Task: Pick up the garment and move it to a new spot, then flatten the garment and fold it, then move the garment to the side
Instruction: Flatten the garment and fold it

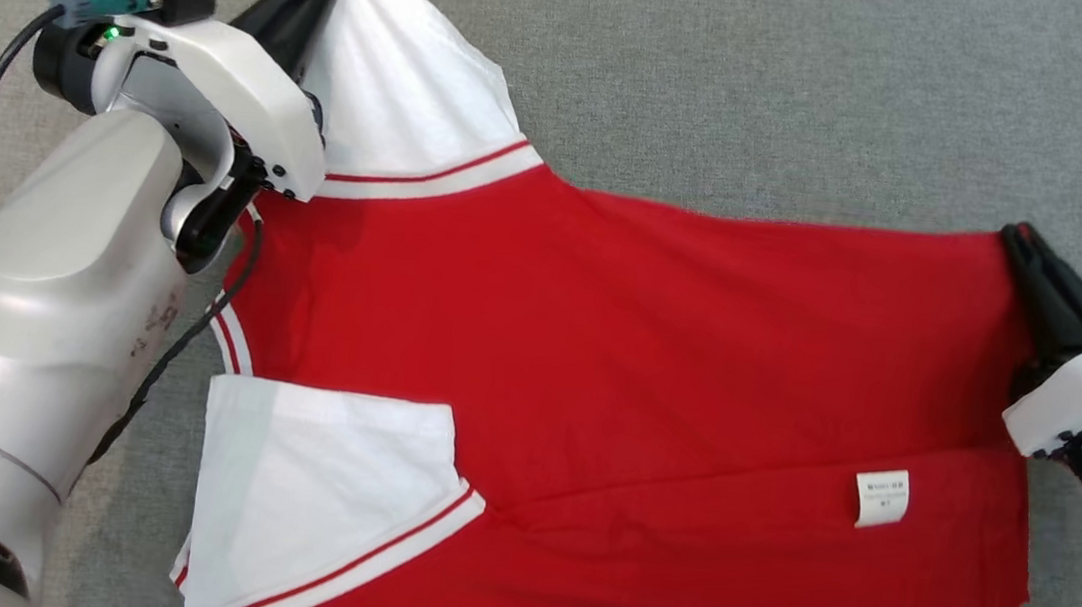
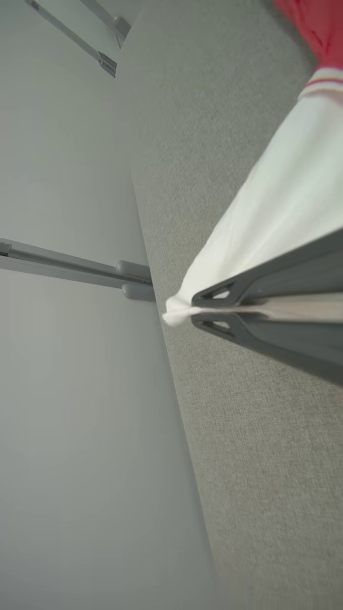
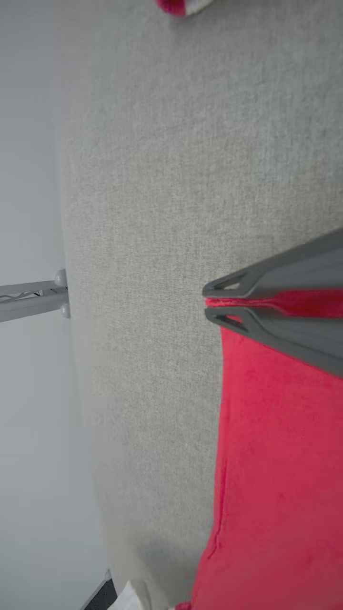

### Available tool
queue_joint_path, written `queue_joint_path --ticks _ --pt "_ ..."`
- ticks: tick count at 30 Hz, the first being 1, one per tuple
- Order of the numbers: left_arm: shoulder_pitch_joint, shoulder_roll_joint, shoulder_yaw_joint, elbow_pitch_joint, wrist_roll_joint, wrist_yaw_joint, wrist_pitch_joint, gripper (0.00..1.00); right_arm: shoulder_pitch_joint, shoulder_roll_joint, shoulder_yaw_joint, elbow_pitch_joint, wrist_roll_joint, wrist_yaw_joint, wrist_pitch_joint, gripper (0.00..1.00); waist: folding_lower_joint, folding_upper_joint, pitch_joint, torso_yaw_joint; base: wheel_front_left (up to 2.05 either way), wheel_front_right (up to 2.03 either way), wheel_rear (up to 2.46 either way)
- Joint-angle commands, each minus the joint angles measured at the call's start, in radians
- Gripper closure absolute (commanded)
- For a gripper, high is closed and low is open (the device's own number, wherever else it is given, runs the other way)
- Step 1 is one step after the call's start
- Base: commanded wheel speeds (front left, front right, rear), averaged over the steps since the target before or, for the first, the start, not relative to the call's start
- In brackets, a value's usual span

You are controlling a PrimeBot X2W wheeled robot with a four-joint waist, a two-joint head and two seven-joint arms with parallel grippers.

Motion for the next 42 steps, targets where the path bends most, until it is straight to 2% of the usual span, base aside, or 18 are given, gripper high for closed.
queue_joint_path --ticks 1,9,13,16,20,26,30,36,42 --pt "-0.003 0.018 -0.005 -0.017 -0.007 0.000 -0.020 1.00 -0.007 -0.013 -0.003 -0.019 0.014 0.000 -0.023 1.00 0.0000 0.0000 -0.010 0.003 0.00 0.00 0.00" --pt "0.027 0.055 -0.017 -0.090 -0.021 0.000 -0.064 1.00 0.025 -0.028 -0.011 -0.044 0.048 0.000 -0.051 1.00 0.0000 0.0000 -0.030 0.016 0.00 0.00 0.00" --pt "0.083 0.090 -0.003 -0.173 -0.026 0.001 -0.095 1.00 0.068 -0.012 -0.031 -0.081 0.132 0.000 -0.062 1.00 0.0000 0.0000 -0.044 0.017 0.00 0.00 0.00" --pt "0.160 0.127 0.018 -0.281 -0.028 0.022 -0.110 1.00 0.121 -0.014 -0.038 -0.129 0.213 0.000 -0.053 1.00 0.0000 0.0000 -0.055 0.019 0.00 0.00 0.00" --pt "0.314 0.192 0.051 -0.492 -0.032 0.086 -0.118 1.00 0.209 -0.023 -0.067 -0.189 0.313 0.000 -0.052 1.00 0.0000 0.0000 -0.072 0.020 0.00 0.00 0.00" --pt "0.582 0.311 0.092 -0.860 -0.036 0.240 -0.115 1.00 0.309 -0.038 -0.111 -0.237 0.382 0.000 -0.064 1.00 0.0000 0.0000 -0.086 0.028 0.00 0.00 0.00" --pt "0.744 0.366 0.092 -1.051 -0.044 0.342 -0.091 1.00 0.351 -0.033 -0.129 -0.242 0.386 0.000 -0.081 1.00 0.0000 0.0000 -0.098 0.035 0.00 0.00 0.00" --pt "0.936 0.402 0.080 -1.215 -0.081 0.450 -0.069 1.00 0.400 -0.027 -0.138 -0.234 0.371 0.000 -0.100 1.00 0.0000 0.0000 -0.120 0.043 0.00 0.00 0.00" --pt "1.050 0.401 0.067 -1.242 -0.133 0.491 -0.057 1.00 0.452 -0.016 -0.146 -0.213 0.337 0.000 -0.132 1.00 0.0000 0.0000 -0.136 0.057 0.00 0.00 0.00"
